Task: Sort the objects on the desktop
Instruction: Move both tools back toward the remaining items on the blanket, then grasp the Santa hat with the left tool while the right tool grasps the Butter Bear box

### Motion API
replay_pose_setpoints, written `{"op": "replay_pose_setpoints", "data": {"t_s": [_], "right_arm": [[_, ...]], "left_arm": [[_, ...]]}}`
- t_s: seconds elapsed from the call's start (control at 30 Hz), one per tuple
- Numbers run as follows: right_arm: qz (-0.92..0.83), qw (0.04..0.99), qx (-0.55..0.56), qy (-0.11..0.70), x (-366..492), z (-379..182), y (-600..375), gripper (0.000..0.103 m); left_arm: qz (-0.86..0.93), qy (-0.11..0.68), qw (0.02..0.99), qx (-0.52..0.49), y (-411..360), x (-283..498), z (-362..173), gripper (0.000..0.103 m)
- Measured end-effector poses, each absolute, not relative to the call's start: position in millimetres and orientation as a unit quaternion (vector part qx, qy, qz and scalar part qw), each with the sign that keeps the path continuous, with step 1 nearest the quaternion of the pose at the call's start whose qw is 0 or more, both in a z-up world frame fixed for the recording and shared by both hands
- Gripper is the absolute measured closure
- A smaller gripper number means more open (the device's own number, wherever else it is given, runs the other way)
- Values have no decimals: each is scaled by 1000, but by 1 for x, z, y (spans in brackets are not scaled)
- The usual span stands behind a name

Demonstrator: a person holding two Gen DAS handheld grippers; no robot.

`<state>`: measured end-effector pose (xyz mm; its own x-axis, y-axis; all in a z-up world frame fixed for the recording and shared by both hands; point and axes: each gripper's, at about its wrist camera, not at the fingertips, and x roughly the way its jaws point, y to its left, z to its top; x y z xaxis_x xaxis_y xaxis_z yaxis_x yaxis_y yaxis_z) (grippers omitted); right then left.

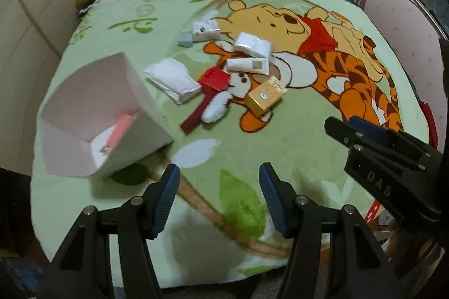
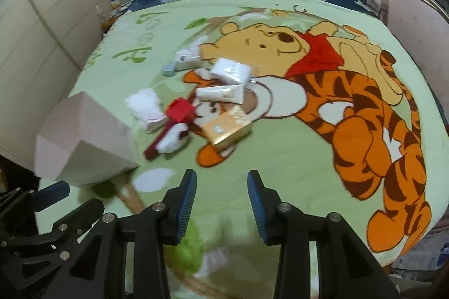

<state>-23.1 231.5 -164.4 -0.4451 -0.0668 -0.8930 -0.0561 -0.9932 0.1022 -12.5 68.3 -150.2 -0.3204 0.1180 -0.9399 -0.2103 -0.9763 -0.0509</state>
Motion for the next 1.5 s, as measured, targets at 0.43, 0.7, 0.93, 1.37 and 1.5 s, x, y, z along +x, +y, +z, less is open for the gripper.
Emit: {"op": "replay_pose_setpoints", "data": {"t_s": [0.43,0.7,0.93,1.37,1.5], "right_arm": [[-836,51,544,-51,-87,-245,257,64],[-823,48,558,-95,-112,-281,258,60],[-815,39,567,-113,-127,-302,246,60],[-815,0,572,-91,-141,-313,226,58],[-800,-25,582,-141,-124,-312,228,58]], "left_arm": [[814,46,70,-575,111,-76,-260,36],[821,59,33,-567,100,-119,-302,36],[808,58,37,-585,85,-146,-334,31],[791,54,55,-608,76,-158,-369,23],[789,51,59,-609,74,-158,-369,23]]}}
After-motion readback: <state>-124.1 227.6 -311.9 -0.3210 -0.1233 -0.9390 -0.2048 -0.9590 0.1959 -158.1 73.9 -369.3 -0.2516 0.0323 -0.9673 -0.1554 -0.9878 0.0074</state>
